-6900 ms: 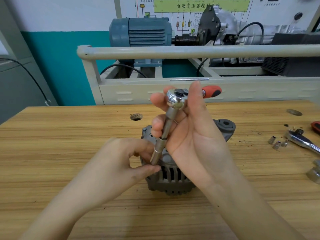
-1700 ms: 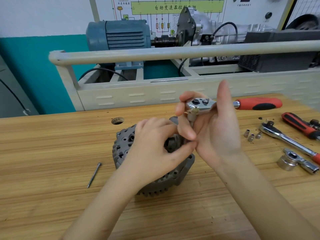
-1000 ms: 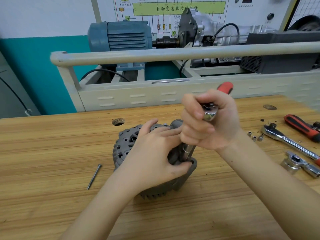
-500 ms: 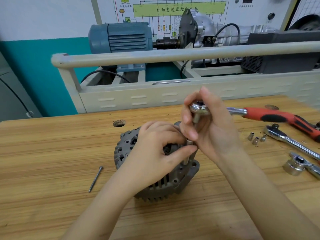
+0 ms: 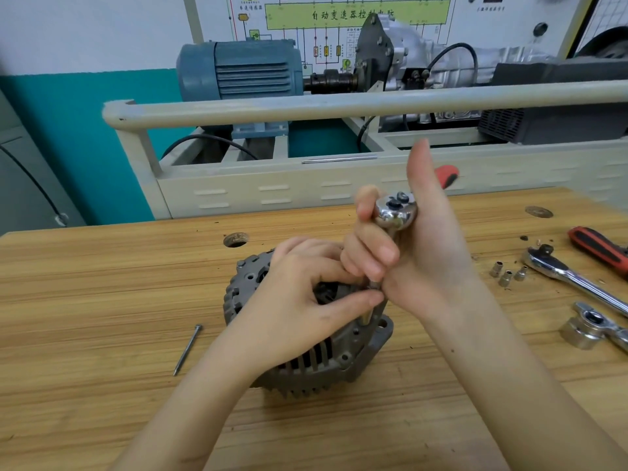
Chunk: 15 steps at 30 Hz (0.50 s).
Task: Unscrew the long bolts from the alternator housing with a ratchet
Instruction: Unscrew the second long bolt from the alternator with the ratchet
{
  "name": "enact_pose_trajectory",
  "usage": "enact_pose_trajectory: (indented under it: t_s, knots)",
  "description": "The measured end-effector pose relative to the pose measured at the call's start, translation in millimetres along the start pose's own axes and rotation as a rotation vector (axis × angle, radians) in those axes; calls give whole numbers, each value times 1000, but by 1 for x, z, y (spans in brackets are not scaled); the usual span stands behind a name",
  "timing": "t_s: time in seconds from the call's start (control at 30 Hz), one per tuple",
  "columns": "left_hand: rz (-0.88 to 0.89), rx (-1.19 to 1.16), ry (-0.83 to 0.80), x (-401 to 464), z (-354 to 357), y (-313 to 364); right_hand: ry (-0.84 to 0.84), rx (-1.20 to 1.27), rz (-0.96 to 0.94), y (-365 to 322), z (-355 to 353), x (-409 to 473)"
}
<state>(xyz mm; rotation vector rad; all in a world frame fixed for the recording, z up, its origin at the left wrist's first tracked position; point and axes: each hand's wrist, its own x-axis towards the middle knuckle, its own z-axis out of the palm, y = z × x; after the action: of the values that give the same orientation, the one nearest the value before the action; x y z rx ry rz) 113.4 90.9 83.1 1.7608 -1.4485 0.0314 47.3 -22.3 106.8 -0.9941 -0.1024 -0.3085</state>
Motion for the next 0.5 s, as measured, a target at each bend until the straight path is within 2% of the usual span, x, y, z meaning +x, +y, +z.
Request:
enact_pose_trajectory:
  t_s: [0.1, 0.2, 0.37, 0.43, 0.5]
  knots:
    - [-16, 70, 5, -1, 2, -3, 6, 22, 44, -1, -1, 4]
    - [-20, 83, 4, -1, 2, -2, 35, -8, -19, 4, -1, 2]
    - [-22, 86, 3, -2, 1, -1, 211, -172, -349, 21, 9, -5]
    - [-21, 69, -16, -2, 0, -1, 213, -271, -487, 26, 12, -9]
    - [-27, 49, -27, -2, -2, 1, 187, -271, -511, 26, 14, -12]
